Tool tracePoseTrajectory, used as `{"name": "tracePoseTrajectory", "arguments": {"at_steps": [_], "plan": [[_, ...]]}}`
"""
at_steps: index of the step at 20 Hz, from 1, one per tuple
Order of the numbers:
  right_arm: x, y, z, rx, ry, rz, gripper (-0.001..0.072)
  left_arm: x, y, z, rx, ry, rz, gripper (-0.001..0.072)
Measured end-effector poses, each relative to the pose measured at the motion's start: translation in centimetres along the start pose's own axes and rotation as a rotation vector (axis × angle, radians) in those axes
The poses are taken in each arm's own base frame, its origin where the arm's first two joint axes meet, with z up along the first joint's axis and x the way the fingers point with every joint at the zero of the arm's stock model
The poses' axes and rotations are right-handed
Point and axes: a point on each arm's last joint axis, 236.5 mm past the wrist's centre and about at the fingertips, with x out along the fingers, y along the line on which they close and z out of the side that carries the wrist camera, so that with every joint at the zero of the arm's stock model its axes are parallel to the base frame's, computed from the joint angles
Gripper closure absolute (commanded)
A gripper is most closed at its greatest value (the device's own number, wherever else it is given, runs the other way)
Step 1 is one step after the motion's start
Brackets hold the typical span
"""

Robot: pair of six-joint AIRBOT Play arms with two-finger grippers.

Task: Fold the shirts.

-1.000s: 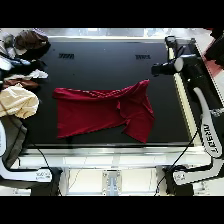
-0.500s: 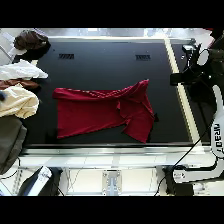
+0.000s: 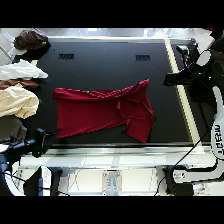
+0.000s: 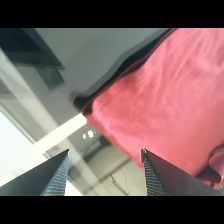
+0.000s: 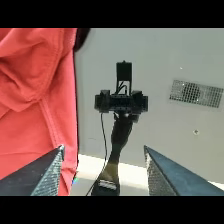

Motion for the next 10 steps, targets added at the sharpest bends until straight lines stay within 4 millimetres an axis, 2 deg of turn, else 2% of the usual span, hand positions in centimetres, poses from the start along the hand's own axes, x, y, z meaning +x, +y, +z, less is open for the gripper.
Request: {"name": "tracePoseTrajectory", "arguments": {"at_steps": [3, 5, 10], "plan": [[-0.1, 0.1, 0.2, -0.013, -0.009, 0.005, 0.0160, 1.0, 0.6, -1.0, -0.023, 0.060, -0.003, 0.0220], [-0.1, 0.2, 0.3, -0.018, -0.015, 0.008, 0.0160, 1.5, 0.3, -0.6, -0.035, 0.053, -0.028, 0.0242], [-0.1, 0.9, 0.7, -0.016, -0.030, 0.035, 0.0160, 2.2, -0.2, 0.6, -0.049, 0.026, -0.062, 0.0242]]}}
